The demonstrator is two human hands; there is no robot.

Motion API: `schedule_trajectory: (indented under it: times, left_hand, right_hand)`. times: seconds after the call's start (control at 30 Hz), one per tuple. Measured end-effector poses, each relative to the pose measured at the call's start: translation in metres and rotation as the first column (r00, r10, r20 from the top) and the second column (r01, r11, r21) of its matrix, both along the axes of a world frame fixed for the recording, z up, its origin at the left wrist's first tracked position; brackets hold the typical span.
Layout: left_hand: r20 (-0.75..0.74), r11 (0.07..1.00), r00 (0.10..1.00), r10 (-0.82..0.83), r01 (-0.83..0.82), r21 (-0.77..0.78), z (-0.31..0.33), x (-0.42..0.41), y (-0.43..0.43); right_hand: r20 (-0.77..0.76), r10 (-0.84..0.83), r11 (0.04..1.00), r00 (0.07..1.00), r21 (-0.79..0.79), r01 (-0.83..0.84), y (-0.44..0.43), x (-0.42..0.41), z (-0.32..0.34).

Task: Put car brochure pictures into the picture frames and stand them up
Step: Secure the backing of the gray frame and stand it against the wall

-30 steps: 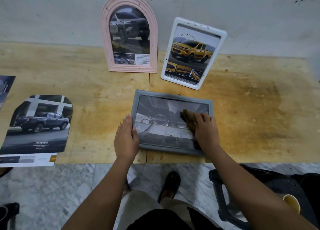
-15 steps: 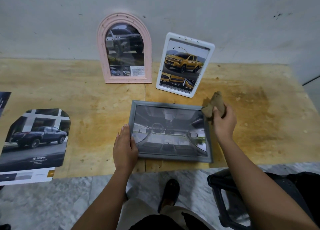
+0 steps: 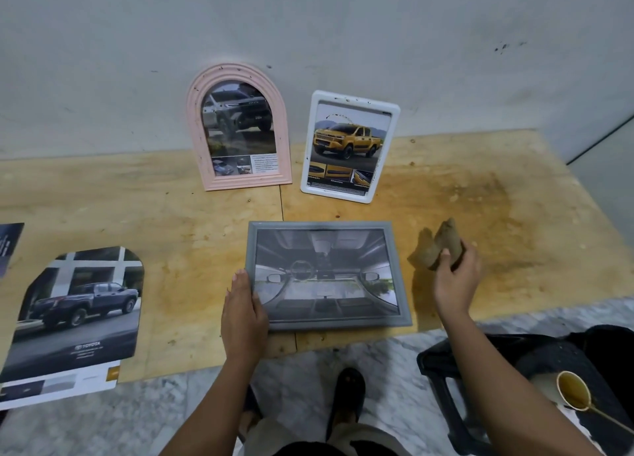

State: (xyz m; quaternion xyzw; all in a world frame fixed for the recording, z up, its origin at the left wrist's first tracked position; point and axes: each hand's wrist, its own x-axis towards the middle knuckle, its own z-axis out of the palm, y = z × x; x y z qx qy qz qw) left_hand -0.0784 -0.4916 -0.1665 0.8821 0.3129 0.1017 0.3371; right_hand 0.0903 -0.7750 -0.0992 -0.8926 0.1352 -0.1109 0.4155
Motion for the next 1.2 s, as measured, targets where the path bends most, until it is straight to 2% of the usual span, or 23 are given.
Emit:
schedule_trajectory:
  times: [0.07, 0.13, 0.17, 0.2, 0.23, 0.33, 0.43, 0.5, 0.63, 0.83, 0.97, 1.0, 1.1, 1.13, 1.2]
  left_hand:
    - [-0.02, 1.0, 1.0, 0.001, -0.001, -0.002, 0.001, -0.008, 0.004]
    - [-0.02, 0.999, 1.0, -0.019, 0.018, -0.03, 0.002, -0.013, 0.009]
    - [-0.016, 0.998, 0.999, -0.04, 0.04, -0.043, 0.002, -0.016, 0.011]
    - [-0.01, 0.997, 0.998, -0.065, 0.064, -0.049, 0.002, -0.018, 0.013]
    - [-0.008, 0.996, 0.997, -0.079, 0.079, -0.047, 0.002, -0.021, 0.016]
    - [-0.044, 0.998, 0.998, -0.048, 0.047, -0.033, 0.002, -0.029, 0.023]
    - [-0.063, 0.997, 0.995, -0.079, 0.078, -0.019, 0.002, -0.041, 0.026]
    - [-0.035, 0.995, 0.995, -0.089, 0.088, -0.047, 0.003, -0.047, 0.023]
    - [0.036, 0.974, 0.999, -0.029, 0.036, -0.222, 0.013, -0.052, 0.015]
    - [0.062, 0.91, 0.996, 0.069, -0.037, -0.413, 0.02, -0.048, 0.012]
    - [0.134, 0.774, 0.952, 0.274, -0.135, -0.619, 0.033, -0.045, 0.008]
    - [0.14, 0.703, 0.925, 0.353, -0.163, -0.692, 0.035, -0.043, 0.007]
    - [0.123, 0.391, 0.823, 0.555, -0.127, -0.911, 0.046, -0.032, 0.006]
    - [0.123, 0.323, 0.796, 0.593, -0.095, -0.942, 0.051, -0.027, 0.006]
    - [0.148, 0.278, 0.757, 0.636, -0.045, -0.96, 0.063, -0.013, 0.008]
  right_hand:
    - [-0.174, 0.132, 0.985, 0.976, -0.087, -0.148, 0.0, -0.006, -0.011]
    - [-0.459, 0.235, 0.899, 0.857, -0.232, -0.371, 0.001, -0.011, -0.02]
    - [-0.553, 0.226, 0.855, 0.802, -0.282, -0.436, 0.002, -0.013, -0.022]
    - [-0.582, 0.203, 0.835, 0.787, -0.316, -0.449, 0.004, -0.015, -0.022]
    - [-0.557, 0.184, 0.836, 0.81, -0.345, -0.427, 0.009, -0.017, -0.019]
    - [-0.34, 0.191, 0.862, 0.921, -0.39, -0.323, 0.025, -0.026, -0.004]
    - [-0.226, 0.262, 0.894, 0.938, -0.308, -0.324, 0.04, -0.034, -0.001]
    - [-0.262, 0.276, 0.898, 0.925, -0.273, -0.345, 0.048, -0.04, -0.003]
    - [-0.42, 0.205, 0.89, 0.884, -0.297, -0.347, 0.058, -0.053, -0.01]
    - [-0.506, 0.123, 0.908, 0.854, -0.29, -0.302, 0.064, -0.053, -0.011]
    - [-0.499, 0.145, 0.921, 0.854, -0.248, -0.301, 0.059, -0.049, -0.008]
    - [-0.492, 0.137, 0.925, 0.86, -0.248, -0.289, 0.059, -0.05, -0.007]
    - [-0.44, 0.128, 0.944, 0.889, -0.221, -0.245, 0.064, -0.059, -0.006]
    - [-0.414, 0.126, 0.951, 0.901, -0.208, -0.228, 0.067, -0.063, -0.007]
    - [-0.365, 0.113, 0.967, 0.924, -0.174, -0.187, 0.074, -0.071, -0.008]
